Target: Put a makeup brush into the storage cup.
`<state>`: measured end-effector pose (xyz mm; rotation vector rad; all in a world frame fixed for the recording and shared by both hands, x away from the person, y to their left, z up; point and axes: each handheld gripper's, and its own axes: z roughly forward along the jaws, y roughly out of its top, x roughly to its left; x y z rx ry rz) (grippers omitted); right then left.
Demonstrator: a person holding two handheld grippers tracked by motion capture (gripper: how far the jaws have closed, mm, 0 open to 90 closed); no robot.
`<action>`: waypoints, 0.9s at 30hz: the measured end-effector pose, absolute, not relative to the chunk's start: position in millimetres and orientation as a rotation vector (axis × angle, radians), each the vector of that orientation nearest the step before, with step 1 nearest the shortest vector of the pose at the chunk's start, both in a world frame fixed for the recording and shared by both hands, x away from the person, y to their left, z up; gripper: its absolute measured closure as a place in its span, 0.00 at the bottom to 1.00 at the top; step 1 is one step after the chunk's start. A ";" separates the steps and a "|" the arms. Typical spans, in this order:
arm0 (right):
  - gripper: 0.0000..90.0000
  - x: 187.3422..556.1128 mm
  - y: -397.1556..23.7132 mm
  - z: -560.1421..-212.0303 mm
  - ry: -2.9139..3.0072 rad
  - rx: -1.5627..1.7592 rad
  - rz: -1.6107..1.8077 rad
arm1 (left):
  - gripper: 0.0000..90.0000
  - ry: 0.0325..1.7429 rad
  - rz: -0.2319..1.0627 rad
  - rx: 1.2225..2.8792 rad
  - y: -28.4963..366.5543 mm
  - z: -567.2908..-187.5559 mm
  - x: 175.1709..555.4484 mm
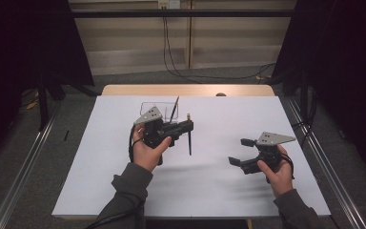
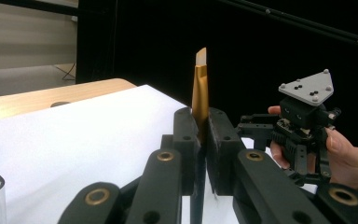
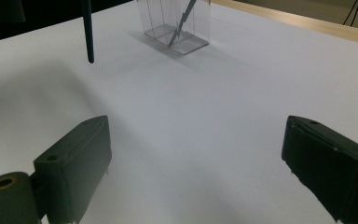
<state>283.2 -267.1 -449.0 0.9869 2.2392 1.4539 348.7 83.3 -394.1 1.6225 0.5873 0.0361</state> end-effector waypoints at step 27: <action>0.09 273.6 -280.4 -448.6 2.230 0.995 1.437 | 0.93 0.589 0.046 1.624 86.8 -392.1 349.2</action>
